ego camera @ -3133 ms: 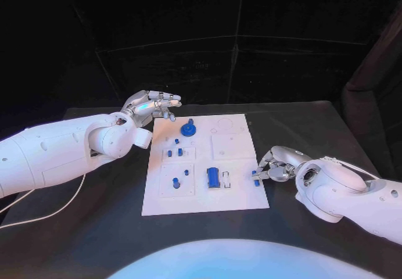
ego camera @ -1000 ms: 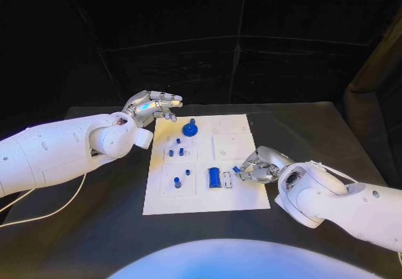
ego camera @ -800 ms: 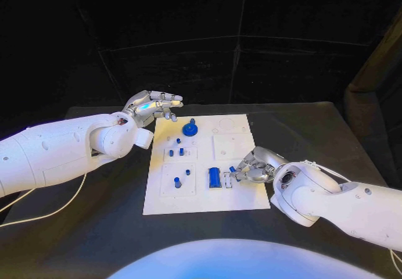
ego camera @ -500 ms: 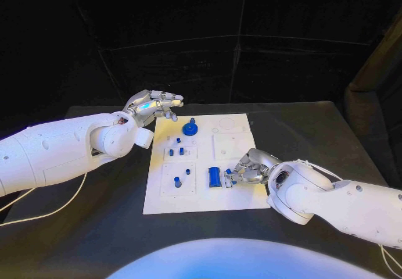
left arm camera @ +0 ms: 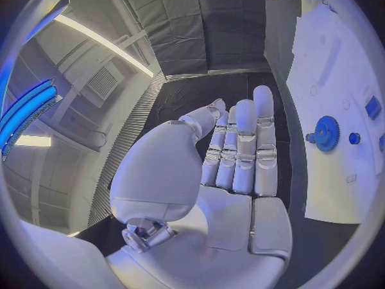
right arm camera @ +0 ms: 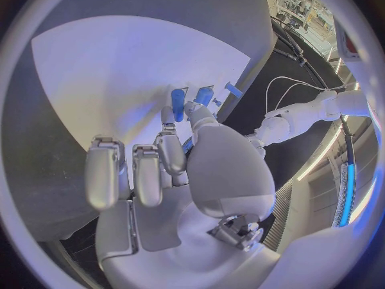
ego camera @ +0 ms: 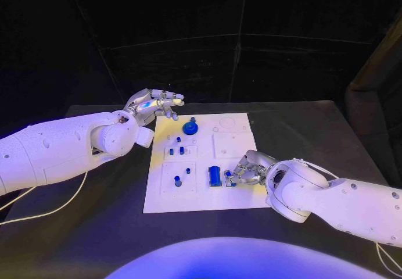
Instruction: Assemble the parts on the task board
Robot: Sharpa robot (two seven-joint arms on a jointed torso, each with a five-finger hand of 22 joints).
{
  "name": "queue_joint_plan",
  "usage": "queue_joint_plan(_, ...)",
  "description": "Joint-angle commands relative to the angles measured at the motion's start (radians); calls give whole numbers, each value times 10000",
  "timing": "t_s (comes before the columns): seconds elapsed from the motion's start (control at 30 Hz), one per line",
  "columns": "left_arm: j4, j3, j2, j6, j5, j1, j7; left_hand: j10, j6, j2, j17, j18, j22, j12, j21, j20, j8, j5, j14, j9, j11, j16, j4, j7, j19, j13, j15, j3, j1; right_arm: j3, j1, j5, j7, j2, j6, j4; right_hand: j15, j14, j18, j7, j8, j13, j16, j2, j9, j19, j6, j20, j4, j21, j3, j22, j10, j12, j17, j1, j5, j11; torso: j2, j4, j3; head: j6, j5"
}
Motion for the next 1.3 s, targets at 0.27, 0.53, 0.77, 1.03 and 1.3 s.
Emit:
queue_joint_plan(0.27,22,9,-1,127,28,17,45,-69,-19,-5,-8,67,-16,33,-52,0,-30,-30,-89,-9,17,7,-68,51,0,-14,15,6,102,4,15,-321,-247,138,58,-106,-64,869,-93,0,87,48,18,-131,91,332,142,-76,482,19,60,563,86,-11,1762,-732,-582,-17,0,-3,0,14,-10)
queue_joint_plan(0.53,25,9,-5,133,28,18,36,-72,-20,-6,-15,65,-15,34,-52,1,-30,-31,-93,-9,19,9,-71,54,-3,-15,17,-1,97,5,15,-457,-285,203,-23,-177,-68,871,-93,-13,141,54,20,-215,221,334,177,-79,938,18,-383,572,116,-36,1770,-1264,-860,-21,-4,-8,-2,10,-19)
queue_joint_plan(0.77,26,9,-2,138,28,19,24,-72,-20,-6,-15,65,-15,34,-52,1,-30,-31,-93,-9,19,9,-71,54,-3,-15,17,-1,97,5,16,-535,-303,215,10,-218,-71,868,-92,-17,160,54,13,-207,297,333,152,-83,1032,14,-601,571,112,-62,1759,-1254,-1293,-22,-11,4,-1,2,-18)
queue_joint_plan(1.03,19,9,-1,146,29,19,12,-72,-20,-6,-15,65,-15,34,-52,1,-30,-31,-93,-9,19,9,-71,54,-3,-15,17,-1,97,5,16,-584,-67,67,-3,-123,-78,866,-92,-14,188,96,5,-175,411,331,108,-90,731,8,-732,575,113,-46,1750,-608,-2124,-25,-8,-9,9,12,-11)
queue_joint_plan(1.3,-35,9,1,116,29,17,142,-78,-26,-12,-30,60,-17,37,-55,7,-32,-32,-99,-10,26,14,-52,57,-11,-15,26,-34,50,11,33,1351,2328,-630,-1251,62,128,699,88,306,-256,-1177,-426,-231,310,-28,-767,55,558,-566,-1060,-334,-743,-2003,1033,-329,-3055,238,-51,-7,-4,93,-4)
